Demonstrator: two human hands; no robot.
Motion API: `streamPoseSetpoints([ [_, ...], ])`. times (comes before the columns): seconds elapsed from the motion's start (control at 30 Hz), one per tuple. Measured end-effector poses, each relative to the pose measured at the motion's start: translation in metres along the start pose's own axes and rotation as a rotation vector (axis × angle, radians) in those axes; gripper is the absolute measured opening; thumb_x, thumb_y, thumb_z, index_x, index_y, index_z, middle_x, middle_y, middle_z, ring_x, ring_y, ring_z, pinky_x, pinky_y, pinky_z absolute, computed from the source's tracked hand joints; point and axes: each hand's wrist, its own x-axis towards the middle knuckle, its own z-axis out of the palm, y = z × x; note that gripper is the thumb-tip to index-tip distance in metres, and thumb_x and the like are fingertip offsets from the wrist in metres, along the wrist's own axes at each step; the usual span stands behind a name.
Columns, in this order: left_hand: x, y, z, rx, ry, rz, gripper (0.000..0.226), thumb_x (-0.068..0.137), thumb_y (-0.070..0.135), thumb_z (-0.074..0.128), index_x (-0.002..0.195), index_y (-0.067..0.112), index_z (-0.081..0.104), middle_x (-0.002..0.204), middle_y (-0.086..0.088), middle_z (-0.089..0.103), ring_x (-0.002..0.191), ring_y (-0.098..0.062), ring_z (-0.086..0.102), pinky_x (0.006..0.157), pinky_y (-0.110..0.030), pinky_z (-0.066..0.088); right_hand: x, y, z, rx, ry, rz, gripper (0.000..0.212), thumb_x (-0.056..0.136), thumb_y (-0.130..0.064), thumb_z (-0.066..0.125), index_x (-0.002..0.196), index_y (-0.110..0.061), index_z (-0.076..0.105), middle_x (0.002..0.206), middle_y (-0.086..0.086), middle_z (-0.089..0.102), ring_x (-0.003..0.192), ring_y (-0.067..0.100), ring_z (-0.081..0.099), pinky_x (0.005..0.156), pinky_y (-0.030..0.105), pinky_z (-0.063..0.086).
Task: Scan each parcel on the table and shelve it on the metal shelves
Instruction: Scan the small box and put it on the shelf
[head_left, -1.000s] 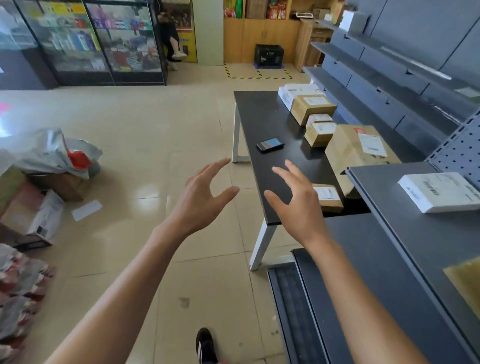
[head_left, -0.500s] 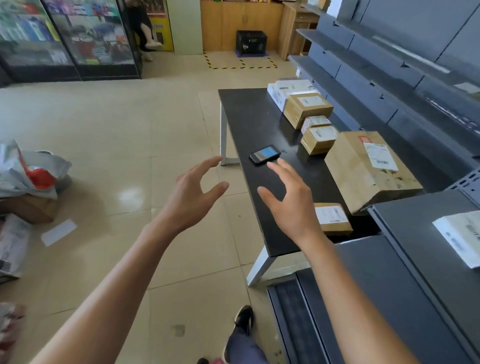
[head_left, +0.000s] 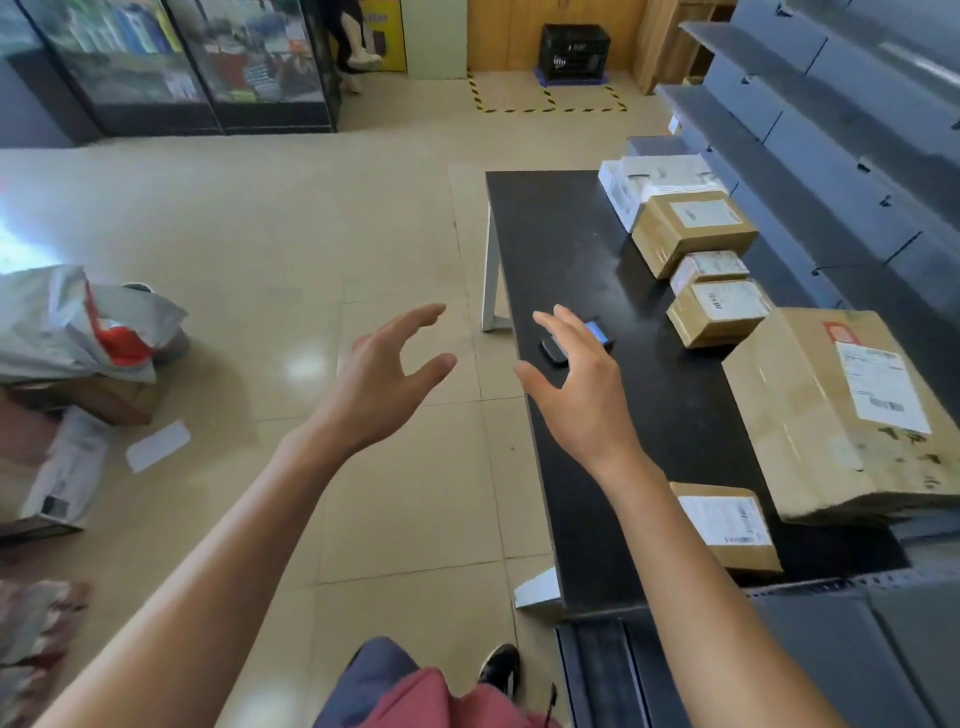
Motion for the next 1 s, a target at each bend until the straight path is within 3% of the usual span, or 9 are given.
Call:
streamPoseSetpoints([
  [0.2, 0.051, -0.039, -0.011, 0.001, -0.006, -0.052, 0.053, 0.096, 0.045, 0.064, 0.147, 0.041, 0.047, 0.142, 0.021, 0.056, 0.137, -0.011, 0.046, 0.112, -0.048, 0.043, 0.065, 0.000, 0.033, -0.010, -0.055, 0.001, 0.058, 0.095, -0.025, 0.069, 0.149, -0.020, 0.050, 0.163, 0.001, 0.035, 0.150, 0.012, 0.029, 0.121, 0.039, 0.031],
  [0.47, 0.155, -0.097, -0.034, -0.022, -0.108, -0.061, 0.052, 0.096, 0.046, 0.064, 0.144, 0.048, 0.047, 0.138, 0.026, 0.056, 0.135, -0.009, 0.048, 0.109, -0.049, 0.045, 0.157, -0.010, 0.078, -0.030, -0.051, 0.070, 0.057, 0.096, -0.025, 0.069, 0.149, -0.022, 0.049, 0.162, -0.002, 0.035, 0.150, 0.009, 0.027, 0.116, 0.020, 0.024],
  [0.57, 0.200, -0.101, -0.035, -0.029, -0.189, -0.034, 0.051, 0.096, 0.047, 0.064, 0.144, 0.047, 0.048, 0.137, 0.026, 0.057, 0.134, -0.007, 0.048, 0.110, -0.048, 0.045, 0.182, -0.002, 0.083, -0.015, 0.012, 0.118, 0.057, 0.096, -0.026, 0.069, 0.149, -0.021, 0.049, 0.162, -0.004, 0.035, 0.150, 0.009, 0.028, 0.118, 0.022, 0.024],
  [0.73, 0.257, -0.084, -0.004, -0.017, -0.349, 0.065, 0.050, 0.098, 0.040, 0.065, 0.145, 0.040, 0.051, 0.137, 0.019, 0.059, 0.133, -0.007, 0.049, 0.112, -0.047, 0.043, 0.197, 0.033, 0.071, -0.002, 0.139, 0.252, 0.057, 0.097, -0.028, 0.068, 0.150, -0.025, 0.048, 0.162, -0.004, 0.035, 0.149, 0.011, 0.030, 0.119, 0.038, 0.035],
  [0.77, 0.267, -0.079, 0.005, -0.014, -0.379, 0.084, 0.050, 0.098, 0.038, 0.066, 0.146, 0.038, 0.052, 0.137, 0.017, 0.060, 0.133, -0.008, 0.050, 0.112, -0.047, 0.043, 0.198, 0.042, 0.068, 0.006, 0.157, 0.277, 0.057, 0.097, -0.027, 0.068, 0.150, -0.025, 0.048, 0.162, -0.002, 0.035, 0.150, 0.011, 0.030, 0.118, 0.038, 0.037],
  [0.87, 0.294, -0.065, 0.038, -0.014, -0.474, 0.147, 0.051, 0.097, 0.033, 0.068, 0.146, 0.032, 0.053, 0.139, 0.011, 0.060, 0.132, -0.010, 0.052, 0.112, -0.046, 0.043, 0.202, 0.070, 0.057, 0.008, 0.208, 0.367, 0.056, 0.096, -0.027, 0.069, 0.149, -0.024, 0.049, 0.162, 0.000, 0.036, 0.147, 0.009, 0.031, 0.108, 0.015, 0.039],
  [1.0, 0.331, -0.052, 0.085, 0.011, -0.627, 0.225, 0.056, 0.096, 0.034, 0.069, 0.148, 0.032, 0.051, 0.141, 0.014, 0.058, 0.130, -0.002, 0.051, 0.106, -0.040, 0.049, 0.212, 0.109, 0.047, 0.013, 0.268, 0.485, 0.057, 0.096, -0.027, 0.070, 0.148, -0.025, 0.049, 0.161, 0.000, 0.036, 0.148, 0.015, 0.032, 0.110, 0.025, 0.038],
])
